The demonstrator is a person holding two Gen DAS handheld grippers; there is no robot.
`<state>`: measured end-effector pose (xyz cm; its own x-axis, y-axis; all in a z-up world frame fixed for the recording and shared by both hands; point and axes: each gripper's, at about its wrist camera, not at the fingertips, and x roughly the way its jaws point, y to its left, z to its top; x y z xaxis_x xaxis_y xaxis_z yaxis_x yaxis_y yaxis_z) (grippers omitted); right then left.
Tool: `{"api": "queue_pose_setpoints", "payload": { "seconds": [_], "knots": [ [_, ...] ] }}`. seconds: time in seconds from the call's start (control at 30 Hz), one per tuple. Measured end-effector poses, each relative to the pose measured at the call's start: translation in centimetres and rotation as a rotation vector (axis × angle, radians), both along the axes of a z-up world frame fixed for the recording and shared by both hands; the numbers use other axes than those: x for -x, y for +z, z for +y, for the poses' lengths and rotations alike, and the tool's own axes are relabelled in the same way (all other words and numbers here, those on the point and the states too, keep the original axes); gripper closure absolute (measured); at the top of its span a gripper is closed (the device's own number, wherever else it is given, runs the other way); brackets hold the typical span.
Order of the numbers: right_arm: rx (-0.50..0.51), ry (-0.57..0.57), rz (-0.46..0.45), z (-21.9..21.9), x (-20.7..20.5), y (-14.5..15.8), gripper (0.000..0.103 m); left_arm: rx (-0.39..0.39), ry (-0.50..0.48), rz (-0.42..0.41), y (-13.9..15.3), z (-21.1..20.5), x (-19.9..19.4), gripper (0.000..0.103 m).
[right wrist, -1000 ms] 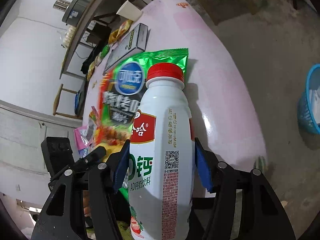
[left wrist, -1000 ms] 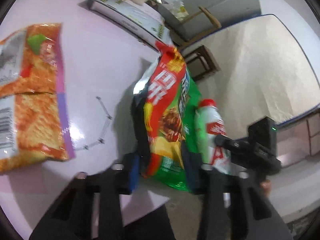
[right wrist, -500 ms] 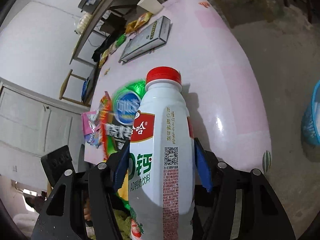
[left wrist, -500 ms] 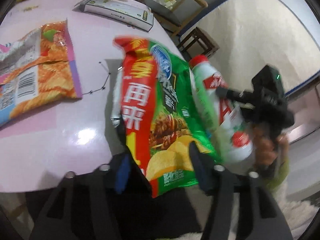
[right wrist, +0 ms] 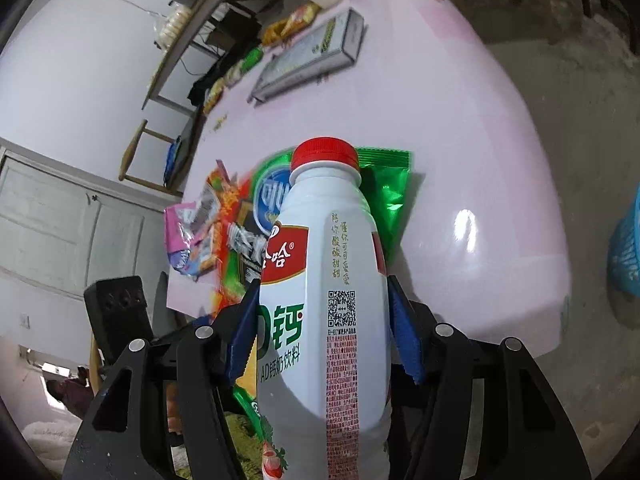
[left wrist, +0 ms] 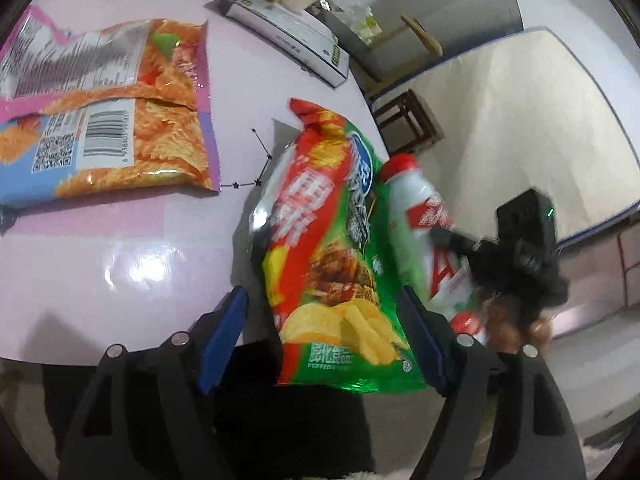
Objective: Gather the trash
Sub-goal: 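Lift the AD bottle with the right tool while the left tool grasps the green chips bag, then carry the bottle and chips bag to the blue wastebasket and open both tools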
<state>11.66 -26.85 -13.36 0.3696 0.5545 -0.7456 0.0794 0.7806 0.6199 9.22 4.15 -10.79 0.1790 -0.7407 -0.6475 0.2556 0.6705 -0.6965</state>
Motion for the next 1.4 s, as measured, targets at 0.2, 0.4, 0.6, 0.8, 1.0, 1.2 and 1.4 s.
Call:
{"api": "queue_pose_setpoints", "payload": {
  "seconds": [0.2,0.4,0.6,0.8,1.0,1.2,1.4],
  "knots": [
    [-0.034,-0.007,0.002,-0.2,0.4,-0.7,0.046,0.033,0.008,0.008,-0.1,-1.4,0.1,0.054],
    [-0.065,-0.029,-0.009,-0.7,0.8,-0.5,0.046,0.017,0.015,-0.033,0.3,-2.1,0.1,0.086],
    [-0.117,-0.074,-0.032,-2.3,1.8,0.4,0.047,0.026,-0.002,-0.111,1.0,-3.6,-0.6,0.097],
    [-0.153,-0.135,-0.100,-4.5,4.1,2.6,0.047,0.039,-0.034,-0.233,3.8,-5.2,0.0,0.101],
    [-0.165,-0.238,-0.178,-8.1,7.7,5.1,0.047,0.078,-0.098,-0.299,6.1,-8.4,-0.2,0.101],
    [-0.161,-0.420,-0.215,-13.6,12.8,6.2,0.047,0.107,-0.227,-0.326,7.6,-15.7,-0.6,0.101],
    [-0.141,-0.664,-0.181,-21.0,19.5,4.6,0.047,0.068,-0.381,-0.353,7.1,-26.4,-0.3,0.101]
  ]
}}
